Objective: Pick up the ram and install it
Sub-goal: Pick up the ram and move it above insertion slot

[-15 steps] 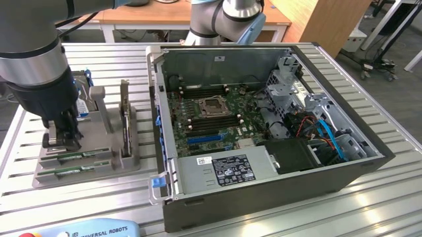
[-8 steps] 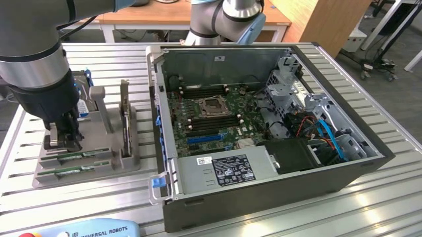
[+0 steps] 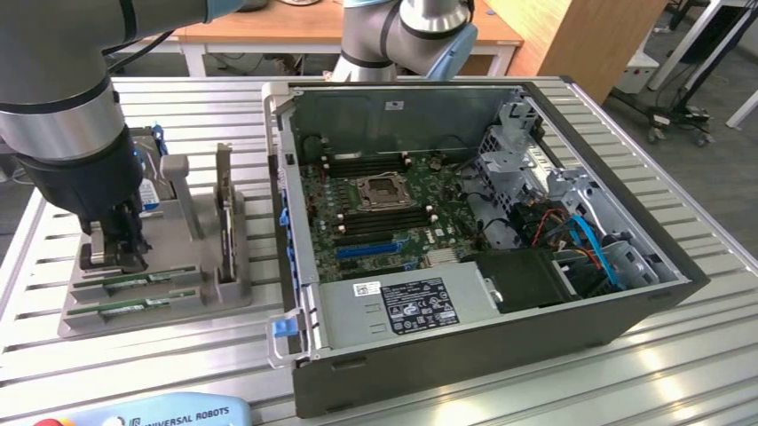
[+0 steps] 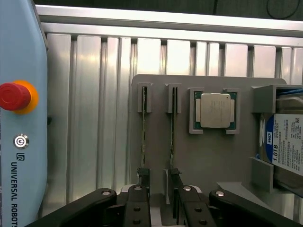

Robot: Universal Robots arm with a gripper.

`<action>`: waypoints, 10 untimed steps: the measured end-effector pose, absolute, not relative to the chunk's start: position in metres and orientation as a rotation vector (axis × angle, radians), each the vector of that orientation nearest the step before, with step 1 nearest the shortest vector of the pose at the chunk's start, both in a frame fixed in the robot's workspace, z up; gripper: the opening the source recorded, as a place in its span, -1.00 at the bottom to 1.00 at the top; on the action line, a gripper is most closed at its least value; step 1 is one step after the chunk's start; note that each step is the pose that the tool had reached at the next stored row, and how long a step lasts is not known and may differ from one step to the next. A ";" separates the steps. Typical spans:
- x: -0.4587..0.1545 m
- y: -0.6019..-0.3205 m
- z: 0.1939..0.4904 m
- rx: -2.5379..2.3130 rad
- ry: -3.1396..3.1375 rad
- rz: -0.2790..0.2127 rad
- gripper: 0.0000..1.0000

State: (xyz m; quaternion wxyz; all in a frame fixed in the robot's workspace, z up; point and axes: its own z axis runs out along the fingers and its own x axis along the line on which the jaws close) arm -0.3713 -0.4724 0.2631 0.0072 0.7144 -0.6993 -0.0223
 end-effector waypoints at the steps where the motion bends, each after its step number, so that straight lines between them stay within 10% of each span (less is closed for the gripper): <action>1: -0.371 -0.472 0.263 2.234 -2.187 -0.070 -0.40; 10: -0.371 -0.472 0.259 2.237 -2.189 -0.075 -0.40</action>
